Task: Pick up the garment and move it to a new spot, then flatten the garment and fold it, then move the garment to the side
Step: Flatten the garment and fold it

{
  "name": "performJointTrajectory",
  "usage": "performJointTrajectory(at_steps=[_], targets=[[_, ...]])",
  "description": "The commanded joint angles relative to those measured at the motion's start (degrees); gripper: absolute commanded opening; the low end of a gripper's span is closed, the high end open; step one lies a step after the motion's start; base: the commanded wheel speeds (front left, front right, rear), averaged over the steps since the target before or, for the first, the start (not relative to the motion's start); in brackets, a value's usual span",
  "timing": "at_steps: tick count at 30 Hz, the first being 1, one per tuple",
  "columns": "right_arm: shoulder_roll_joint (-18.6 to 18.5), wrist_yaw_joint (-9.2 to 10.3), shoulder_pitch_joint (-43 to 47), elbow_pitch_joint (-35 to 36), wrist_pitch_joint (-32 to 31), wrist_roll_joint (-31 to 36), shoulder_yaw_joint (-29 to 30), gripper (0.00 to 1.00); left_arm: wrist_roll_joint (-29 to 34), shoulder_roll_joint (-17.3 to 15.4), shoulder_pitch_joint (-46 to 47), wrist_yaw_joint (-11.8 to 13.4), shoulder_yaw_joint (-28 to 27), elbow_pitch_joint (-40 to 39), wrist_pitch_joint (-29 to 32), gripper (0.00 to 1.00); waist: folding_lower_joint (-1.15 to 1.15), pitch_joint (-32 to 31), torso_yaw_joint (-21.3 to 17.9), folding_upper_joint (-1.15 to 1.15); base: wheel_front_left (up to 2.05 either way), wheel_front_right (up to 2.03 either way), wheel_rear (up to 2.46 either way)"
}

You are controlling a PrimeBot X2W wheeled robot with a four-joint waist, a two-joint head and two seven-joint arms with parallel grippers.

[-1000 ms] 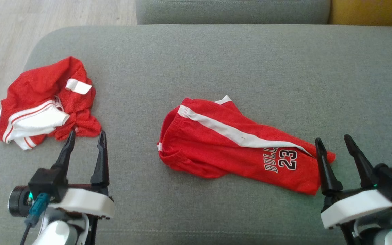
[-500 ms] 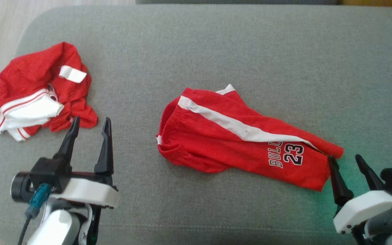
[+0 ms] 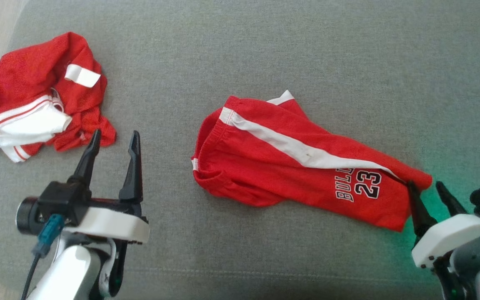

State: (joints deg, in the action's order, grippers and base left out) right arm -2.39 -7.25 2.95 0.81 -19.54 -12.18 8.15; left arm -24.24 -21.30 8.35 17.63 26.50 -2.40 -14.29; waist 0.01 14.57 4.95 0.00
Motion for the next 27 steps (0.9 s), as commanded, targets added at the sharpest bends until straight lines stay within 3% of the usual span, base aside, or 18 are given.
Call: performJointTrajectory(at_steps=[1, 2, 4, 26, 27], targets=[[-0.49, -0.24, -1.96, 1.21, -0.35, -0.77, -1.29, 0.46, 0.92, -0.8, 2.79, -0.28, -2.93, -1.42, -0.66, 1.0, -0.01, 0.07, 0.06, 0.0, 0.0, 0.0, 0.0], [-0.49, -0.24, -1.96, 1.21, -0.35, -0.77, -1.29, 0.46, 0.92, -0.8, 2.79, -0.28, -2.93, -1.42, -0.66, 1.0, -0.01, 0.07, 0.06, 0.0, 0.0, 0.0, 0.0], [-0.49, -0.24, -2.36, 0.68, -0.6, -1.66, -1.45, 0.0, 1.02, -0.68, 2.93, -0.48, -3.01, -1.29, -0.67, 1.0, -0.01, 0.16, 0.11, 0.0, 0.0, 0.0, 0.0], [-1.7, -0.24, -4.18, 4.31, 6.52, -1.15, -2.39, 0.0, 2.4, 0.92, 2.48, -1.77, -4.11, -0.53, -0.71, 1.0, -0.01, -0.89, 0.24, 0.0, 0.0, 0.0, 0.0], [-1.77, -0.24, -4.06, 4.47, 7.03, -0.87, -2.6, 0.1, 2.42, 0.93, 2.41, -1.82, -4.14, -0.5, -0.71, 1.0, -0.01, -1.0, 0.2, 0.0, 0.0, 0.0, 0.0]])
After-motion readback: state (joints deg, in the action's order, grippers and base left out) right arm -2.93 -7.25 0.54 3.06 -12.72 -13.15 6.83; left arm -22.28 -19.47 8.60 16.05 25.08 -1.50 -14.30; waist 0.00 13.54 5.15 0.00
